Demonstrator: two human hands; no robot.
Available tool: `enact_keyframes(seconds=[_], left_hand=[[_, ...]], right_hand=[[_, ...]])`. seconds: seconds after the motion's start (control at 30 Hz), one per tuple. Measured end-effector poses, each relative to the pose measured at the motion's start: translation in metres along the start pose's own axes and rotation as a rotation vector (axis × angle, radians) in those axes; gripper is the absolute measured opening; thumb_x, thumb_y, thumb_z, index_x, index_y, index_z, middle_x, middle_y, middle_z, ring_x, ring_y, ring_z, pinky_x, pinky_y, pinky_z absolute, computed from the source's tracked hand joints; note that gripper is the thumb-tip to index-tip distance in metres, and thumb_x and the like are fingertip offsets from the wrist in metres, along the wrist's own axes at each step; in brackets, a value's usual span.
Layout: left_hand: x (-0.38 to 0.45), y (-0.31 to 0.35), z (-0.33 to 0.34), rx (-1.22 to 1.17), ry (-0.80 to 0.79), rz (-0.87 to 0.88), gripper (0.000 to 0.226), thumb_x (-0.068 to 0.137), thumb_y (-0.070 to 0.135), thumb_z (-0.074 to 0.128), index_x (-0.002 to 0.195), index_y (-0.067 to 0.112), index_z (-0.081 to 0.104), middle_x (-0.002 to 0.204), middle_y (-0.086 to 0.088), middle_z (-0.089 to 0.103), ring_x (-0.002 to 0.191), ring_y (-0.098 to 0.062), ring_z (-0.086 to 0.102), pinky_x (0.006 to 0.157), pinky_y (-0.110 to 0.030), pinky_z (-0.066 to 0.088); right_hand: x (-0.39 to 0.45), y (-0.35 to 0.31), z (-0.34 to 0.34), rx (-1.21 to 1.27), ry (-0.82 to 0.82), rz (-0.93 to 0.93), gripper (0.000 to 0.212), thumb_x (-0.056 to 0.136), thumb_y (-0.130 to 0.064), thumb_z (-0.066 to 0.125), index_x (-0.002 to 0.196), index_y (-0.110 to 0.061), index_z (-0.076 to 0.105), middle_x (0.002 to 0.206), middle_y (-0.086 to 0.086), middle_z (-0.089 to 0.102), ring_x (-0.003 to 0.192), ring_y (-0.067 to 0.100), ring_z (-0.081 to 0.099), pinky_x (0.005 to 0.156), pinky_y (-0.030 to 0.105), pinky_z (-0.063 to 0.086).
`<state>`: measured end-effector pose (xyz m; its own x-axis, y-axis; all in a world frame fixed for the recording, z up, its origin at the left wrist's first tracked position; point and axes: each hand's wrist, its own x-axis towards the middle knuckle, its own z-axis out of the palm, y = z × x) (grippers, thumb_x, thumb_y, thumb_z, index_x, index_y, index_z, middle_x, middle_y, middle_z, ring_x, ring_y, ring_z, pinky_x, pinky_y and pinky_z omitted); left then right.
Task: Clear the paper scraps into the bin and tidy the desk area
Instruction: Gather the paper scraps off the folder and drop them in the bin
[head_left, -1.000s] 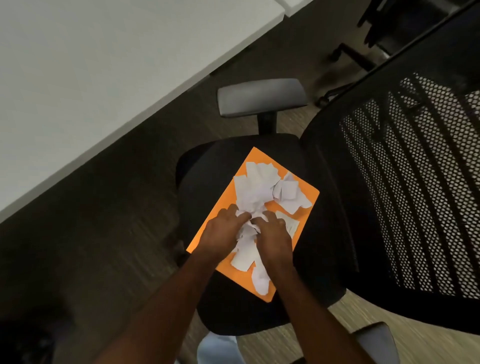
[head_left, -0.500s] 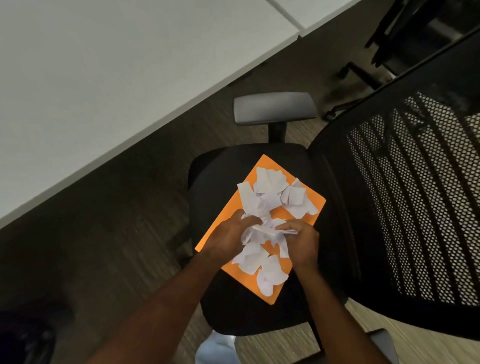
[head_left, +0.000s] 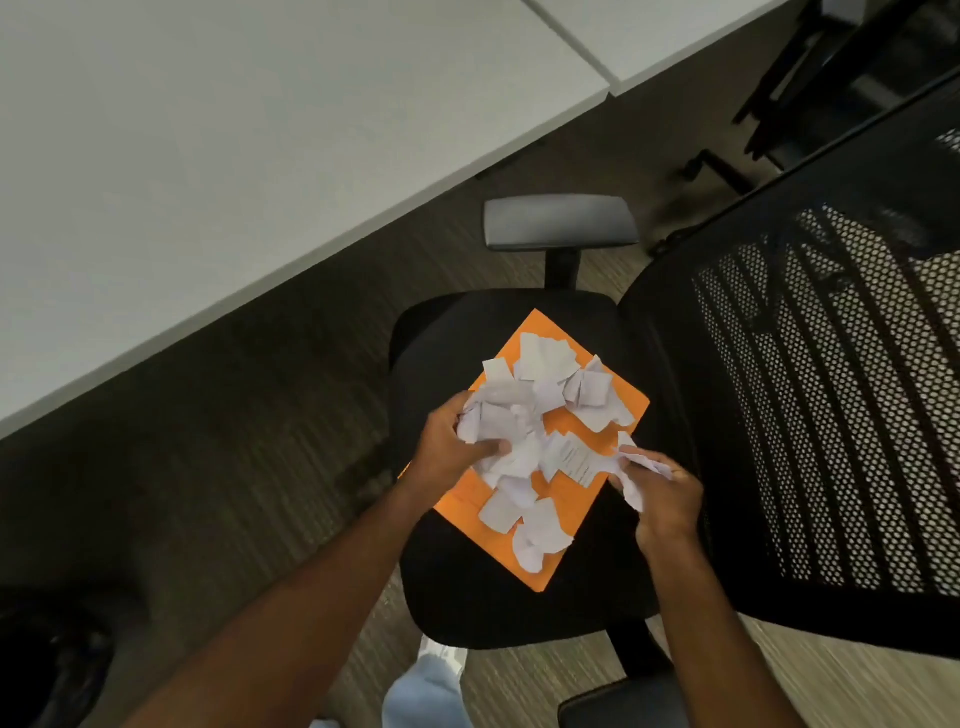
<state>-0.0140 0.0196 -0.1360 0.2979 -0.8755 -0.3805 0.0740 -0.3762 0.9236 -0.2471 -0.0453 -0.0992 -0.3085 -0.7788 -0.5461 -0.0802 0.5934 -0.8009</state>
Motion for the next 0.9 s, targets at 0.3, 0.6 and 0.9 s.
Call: enact_keyframes(seconds=[0.3,0.6,0.9], left_hand=[[-0.020,0.032,-0.011,-0.515,0.035,-0.118,0.068,0.064,0.021,0.090,0.126,0.023,0.062,0.123,-0.008,0.070,0.114,-0.030,0.067,0.094,-0.056,0.055],[-0.070,0.015,-0.107,-0.554,0.256,-0.133,0.050,0.075,-0.010,0.077,0.112,0.021,0.066,0.106,-0.005,0.076,0.103,-0.026,0.071,0.085,-0.044,0.060],[-0.133,-0.034,-0.240,-0.571,0.550,-0.141,0.052,0.073,-0.008,0.080,0.110,0.025,0.063,0.097,0.006,0.076,0.092,-0.013,0.073,0.071,-0.032,0.062]], right_hand=[[-0.024,-0.011,0.018,0.072,-0.061,0.077,0.014,0.084,0.005,0.070,0.085,-0.009,0.071,0.097,0.012,0.074,0.089,0.025,0.072,0.062,0.027,0.057],[-0.086,-0.016,0.098,-0.037,-0.228,0.068,0.029,0.081,-0.001,0.076,0.108,-0.011,0.072,0.103,0.004,0.074,0.091,0.023,0.072,0.074,0.039,0.061],[-0.182,0.007,0.227,-0.239,-0.625,-0.072,0.015,0.083,0.005,0.072,0.078,-0.009,0.074,0.085,0.013,0.073,0.075,0.024,0.070,0.058,0.023,0.056]])
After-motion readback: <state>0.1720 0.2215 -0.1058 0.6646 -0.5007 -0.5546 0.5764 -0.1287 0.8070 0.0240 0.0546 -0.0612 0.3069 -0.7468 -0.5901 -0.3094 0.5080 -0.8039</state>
